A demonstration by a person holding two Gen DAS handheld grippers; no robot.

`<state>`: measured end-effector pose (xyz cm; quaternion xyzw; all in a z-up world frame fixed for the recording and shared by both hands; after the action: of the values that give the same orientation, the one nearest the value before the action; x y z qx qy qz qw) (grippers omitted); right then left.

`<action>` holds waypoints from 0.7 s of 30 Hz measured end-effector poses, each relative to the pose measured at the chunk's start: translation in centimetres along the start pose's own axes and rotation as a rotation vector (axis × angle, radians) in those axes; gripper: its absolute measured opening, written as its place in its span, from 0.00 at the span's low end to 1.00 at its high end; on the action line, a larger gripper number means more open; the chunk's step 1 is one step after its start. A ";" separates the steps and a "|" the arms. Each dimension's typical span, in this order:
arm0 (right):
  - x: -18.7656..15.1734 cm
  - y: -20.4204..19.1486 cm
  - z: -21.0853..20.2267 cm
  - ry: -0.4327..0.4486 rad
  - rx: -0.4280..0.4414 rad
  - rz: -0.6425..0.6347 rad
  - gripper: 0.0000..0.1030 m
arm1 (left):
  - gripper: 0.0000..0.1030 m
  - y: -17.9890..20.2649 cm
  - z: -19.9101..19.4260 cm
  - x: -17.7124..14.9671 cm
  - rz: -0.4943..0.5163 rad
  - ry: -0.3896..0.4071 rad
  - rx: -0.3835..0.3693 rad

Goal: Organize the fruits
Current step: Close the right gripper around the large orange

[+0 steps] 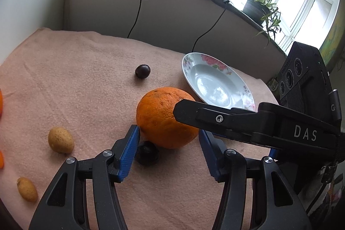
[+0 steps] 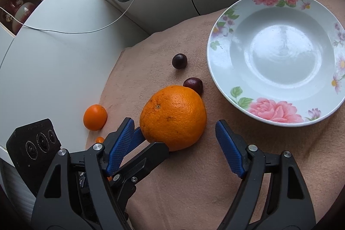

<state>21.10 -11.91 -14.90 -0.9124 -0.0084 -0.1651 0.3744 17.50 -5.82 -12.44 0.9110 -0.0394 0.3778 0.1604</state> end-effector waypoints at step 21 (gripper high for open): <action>-0.2 -1.1 0.6 -0.007 -0.019 -0.055 0.64 | 0.59 -0.3 0.6 0.1 0.006 -0.003 -0.003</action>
<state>20.93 -10.73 -14.60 -0.9159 -0.0332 -0.1720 0.3612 17.96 -5.73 -12.84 0.9111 -0.0432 0.3771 0.1607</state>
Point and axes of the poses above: each gripper's, at about its wrist camera, not at the fingertips, and z roughly the way its jaws point, y to its right, x to its top, the point moved 9 cm from there along z, roughly the way its jaws point, and after that the axes turned 10 degrees about z, right-handed, at the moved point
